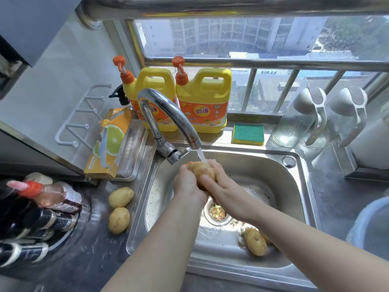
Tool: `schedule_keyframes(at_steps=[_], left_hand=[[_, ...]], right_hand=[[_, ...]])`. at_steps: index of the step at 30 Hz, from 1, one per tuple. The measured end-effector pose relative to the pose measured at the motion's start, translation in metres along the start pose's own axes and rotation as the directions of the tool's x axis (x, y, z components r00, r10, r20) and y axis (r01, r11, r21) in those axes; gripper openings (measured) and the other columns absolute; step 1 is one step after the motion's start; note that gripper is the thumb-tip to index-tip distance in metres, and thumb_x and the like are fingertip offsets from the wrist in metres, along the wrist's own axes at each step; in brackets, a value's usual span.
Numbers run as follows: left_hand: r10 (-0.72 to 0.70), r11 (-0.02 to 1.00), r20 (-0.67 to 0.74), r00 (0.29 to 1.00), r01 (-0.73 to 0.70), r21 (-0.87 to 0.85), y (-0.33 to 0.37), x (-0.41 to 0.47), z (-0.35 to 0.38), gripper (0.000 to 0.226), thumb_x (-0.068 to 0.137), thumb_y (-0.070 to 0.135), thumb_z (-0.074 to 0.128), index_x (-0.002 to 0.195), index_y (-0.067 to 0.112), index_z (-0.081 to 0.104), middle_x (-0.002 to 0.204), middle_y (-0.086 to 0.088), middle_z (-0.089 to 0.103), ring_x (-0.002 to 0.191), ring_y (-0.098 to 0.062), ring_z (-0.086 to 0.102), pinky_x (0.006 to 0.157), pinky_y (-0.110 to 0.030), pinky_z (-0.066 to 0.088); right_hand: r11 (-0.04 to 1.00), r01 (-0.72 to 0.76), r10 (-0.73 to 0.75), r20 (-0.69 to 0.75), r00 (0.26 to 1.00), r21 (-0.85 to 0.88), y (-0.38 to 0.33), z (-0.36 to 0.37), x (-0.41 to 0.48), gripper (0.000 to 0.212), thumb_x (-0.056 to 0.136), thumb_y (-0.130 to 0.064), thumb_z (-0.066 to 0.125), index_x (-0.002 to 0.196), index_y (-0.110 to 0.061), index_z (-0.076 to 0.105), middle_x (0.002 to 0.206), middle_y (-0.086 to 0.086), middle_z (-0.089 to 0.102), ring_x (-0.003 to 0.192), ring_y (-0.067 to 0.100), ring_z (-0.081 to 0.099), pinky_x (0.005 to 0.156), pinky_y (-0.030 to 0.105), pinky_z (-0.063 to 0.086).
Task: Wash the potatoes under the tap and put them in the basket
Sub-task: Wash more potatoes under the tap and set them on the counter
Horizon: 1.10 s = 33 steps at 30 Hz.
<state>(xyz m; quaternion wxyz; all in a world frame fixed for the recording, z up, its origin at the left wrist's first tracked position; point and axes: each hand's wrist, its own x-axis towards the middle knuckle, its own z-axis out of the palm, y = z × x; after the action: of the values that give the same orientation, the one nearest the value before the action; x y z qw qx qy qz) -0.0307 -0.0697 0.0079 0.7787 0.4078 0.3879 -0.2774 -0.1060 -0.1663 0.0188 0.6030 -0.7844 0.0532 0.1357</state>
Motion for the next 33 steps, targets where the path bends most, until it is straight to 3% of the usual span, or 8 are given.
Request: schedule_keyframes(at_steps=[3, 8, 12, 19, 21, 24, 29, 33], left_hand=[[0.004, 0.998, 0.013, 1.000, -0.004, -0.064, 0.002, -0.001, -0.002, 0.032, 0.097, 0.022, 0.053, 0.122, 0.005, 0.065, 0.113, -0.017, 0.069, 0.084, -0.032, 0.070, 0.057, -0.039, 0.060], [0.299, 0.911, 0.264, 0.917, -0.357, 0.208, -0.018, -0.023, -0.009, 0.031, 0.108, 0.032, 0.039, 0.130, 0.015, 0.053, 0.120, -0.014, 0.065, 0.106, -0.024, 0.065, 0.091, -0.043, 0.055], [0.354, 0.651, 0.412, 0.839, -0.538, 0.536, -0.014, -0.023, -0.030, 0.025, 0.099, 0.029, 0.060, 0.122, 0.032, 0.052, 0.123, 0.003, 0.062, 0.110, -0.017, 0.068, 0.088, -0.034, 0.059], [0.250, 0.306, 0.486, 0.837, -0.545, 0.781, 0.005, -0.021, -0.039, 0.069, 0.084, 0.065, 0.060, 0.142, 0.031, 0.044, 0.121, -0.001, 0.068, 0.100, -0.026, 0.069, 0.091, -0.045, 0.056], [0.260, 0.387, 0.484, 0.835, -0.550, 0.740, 0.000, -0.021, -0.035, 0.064, 0.092, 0.069, 0.044, 0.137, 0.024, 0.051, 0.111, -0.003, 0.070, 0.104, -0.026, 0.068, 0.084, -0.040, 0.056], [0.230, 0.650, 0.375, 0.898, -0.429, 0.627, -0.005, -0.026, -0.031, 0.049, 0.105, 0.053, 0.032, 0.123, 0.015, 0.056, 0.060, 0.011, 0.060, 0.050, -0.007, 0.051, 0.050, -0.021, 0.036], [0.011, 0.902, 0.330, 0.944, -0.152, 0.404, -0.006, -0.038, -0.026, 0.051, 0.108, 0.049, 0.024, 0.109, 0.016, 0.064, 0.069, 0.003, 0.051, 0.049, -0.009, 0.036, 0.046, -0.022, 0.030], [-0.062, 0.948, 0.392, 0.918, -0.069, 0.312, -0.012, -0.042, -0.023, 0.054, 0.107, 0.049, 0.020, 0.108, 0.021, 0.066, 0.077, 0.000, 0.052, 0.052, -0.010, 0.035, 0.049, -0.024, 0.029]], right_hand=[[0.992, 0.014, -0.016, -0.016, 1.000, -0.126, 0.000, 0.000, 0.003, 0.051, 0.104, -0.044, 0.046, 0.150, -0.032, 0.029, 0.129, -0.005, 0.060, 0.114, 0.013, 0.060, 0.102, 0.036, 0.046], [0.995, -0.024, 0.040, -0.167, 0.985, 0.094, -0.012, -0.012, 0.026, 0.045, 0.109, -0.037, 0.034, 0.071, -0.019, 0.049, 0.052, -0.019, 0.049, 0.051, 0.001, 0.043, 0.053, 0.013, 0.033], [0.948, -0.303, 0.312, -0.091, 0.946, 0.101, -0.006, -0.029, 0.032, 0.061, 0.106, -0.056, 0.024, 0.070, -0.014, 0.051, 0.054, -0.001, 0.043, 0.048, 0.012, 0.036, 0.053, 0.028, 0.029], [0.979, -0.170, 0.145, -0.204, 0.968, -0.110, -0.004, -0.013, 0.034, 0.068, 0.104, -0.059, 0.022, 0.085, -0.011, 0.066, 0.076, -0.001, 0.068, 0.072, 0.016, 0.062, 0.075, 0.040, 0.051], [0.977, -0.119, 0.078, -0.219, 0.973, -0.178, -0.002, -0.008, 0.035, 0.060, 0.100, -0.064, 0.026, 0.106, -0.015, 0.061, 0.095, 0.004, 0.072, 0.090, 0.024, 0.067, 0.091, 0.047, 0.052], [0.973, -0.054, 0.017, -0.168, 0.986, -0.223, -0.002, -0.004, 0.033, 0.043, 0.103, -0.057, 0.034, 0.126, -0.024, 0.052, 0.110, 0.005, 0.071, 0.102, 0.025, 0.065, 0.096, 0.046, 0.050], [0.978, 0.065, -0.089, -0.115, 0.989, -0.200, 0.004, -0.003, 0.026, 0.058, 0.097, -0.052, 0.043, 0.149, -0.029, 0.036, 0.141, 0.001, 0.040, 0.133, 0.016, 0.036, 0.114, 0.035, 0.032], [0.994, 0.093, -0.087, -0.090, 0.992, 0.057, -0.003, 0.001, 0.022, 0.051, 0.095, -0.035, 0.056, 0.143, -0.031, 0.040, 0.119, -0.001, 0.054, 0.096, 0.006, 0.058, 0.081, 0.020, 0.046]])
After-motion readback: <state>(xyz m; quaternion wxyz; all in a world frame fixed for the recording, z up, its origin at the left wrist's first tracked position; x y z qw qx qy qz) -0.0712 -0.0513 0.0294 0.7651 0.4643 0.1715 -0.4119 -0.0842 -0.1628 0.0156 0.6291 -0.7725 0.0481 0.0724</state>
